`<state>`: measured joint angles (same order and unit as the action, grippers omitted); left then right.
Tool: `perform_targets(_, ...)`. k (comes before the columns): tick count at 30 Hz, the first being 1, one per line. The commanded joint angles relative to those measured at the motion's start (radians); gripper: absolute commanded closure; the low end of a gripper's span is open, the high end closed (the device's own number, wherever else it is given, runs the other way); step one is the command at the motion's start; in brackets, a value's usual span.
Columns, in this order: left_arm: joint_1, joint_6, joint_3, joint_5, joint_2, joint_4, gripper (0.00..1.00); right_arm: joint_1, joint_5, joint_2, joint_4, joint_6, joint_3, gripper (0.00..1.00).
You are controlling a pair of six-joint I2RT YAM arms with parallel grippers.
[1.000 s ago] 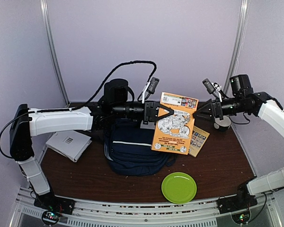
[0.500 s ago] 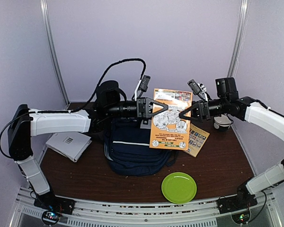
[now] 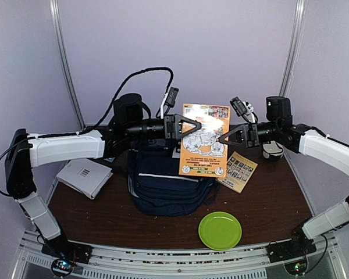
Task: Pack the student bag
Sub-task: Pass from the left arm to the right, then pass from the right arm to the left, then pick up the largest pocket of the bag from the student bag.
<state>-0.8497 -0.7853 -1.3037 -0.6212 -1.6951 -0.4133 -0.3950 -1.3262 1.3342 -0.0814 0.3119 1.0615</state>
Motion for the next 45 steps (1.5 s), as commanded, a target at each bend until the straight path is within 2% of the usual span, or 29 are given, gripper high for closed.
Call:
perform_targets(1, 0.003, 0.071, -0.006, 0.062, 0.054, 0.036, 0.52, -0.004, -0.011, -0.002, 0.125, 0.079, 0.05, 1.0)
perform_targets(9, -0.002, -0.032, 0.112, 0.035, 0.061, -0.15, 0.5, 0.015, 0.014, 0.014, 0.434, 0.348, 0.04, 1.0)
perform_targets(11, -0.008, -0.04, 0.124, 0.022, 0.06, -0.159, 0.52, 0.018, 0.018, 0.022, 0.491, 0.391, 0.042, 1.0)
perform_targets(15, -0.02, -0.04, 0.142, 0.008, 0.071, -0.172, 0.6, 0.024, 0.026, 0.033, 0.502, 0.412, 0.059, 1.0)
perform_targets(17, -0.02, -0.035, 0.156, 0.02, 0.082, -0.164, 0.64, 0.028, 0.033, 0.038, 0.466, 0.386, 0.068, 1.0)
perform_targets(25, -0.019, -0.059, 0.176, -0.009, 0.075, -0.213, 0.94, 0.029, 0.135, 0.055, 0.055, 0.038, 0.119, 1.0)
perform_targets(27, -0.016, -0.053, 0.18, -0.009, 0.086, -0.202, 1.0, 0.029, 0.143, 0.059, -0.013, -0.042, 0.133, 0.91)
perform_targets(29, -0.008, -0.041, 0.188, -0.005, 0.111, -0.173, 1.0, 0.03, 0.162, 0.058, -0.096, -0.13, 0.148, 0.74)
perform_targets(31, 0.009, -0.011, 0.205, 0.01, 0.156, -0.095, 1.0, 0.03, 0.218, 0.049, -0.251, -0.284, 0.167, 0.61)
perform_targets(32, 0.015, 0.016, 0.215, 0.03, 0.188, -0.033, 1.0, 0.029, 0.255, 0.038, -0.308, -0.358, 0.166, 0.57)
perform_targets(36, 0.027, 0.165, 0.228, 0.149, 0.336, 0.298, 1.0, 0.01, 0.382, -0.008, -0.356, -0.488, 0.09, 0.47)
perform_targets(40, 0.042, 0.211, 0.233, 0.252, 0.449, 0.603, 1.0, -0.107, 0.595, 0.022, -0.509, -0.673, 0.124, 0.48)
perform_targets(45, 0.135, 0.173, 0.293, 0.272, 0.554, 0.876, 1.0, -0.303, 0.84, 0.09, -0.509, -0.768, 0.128, 0.57)
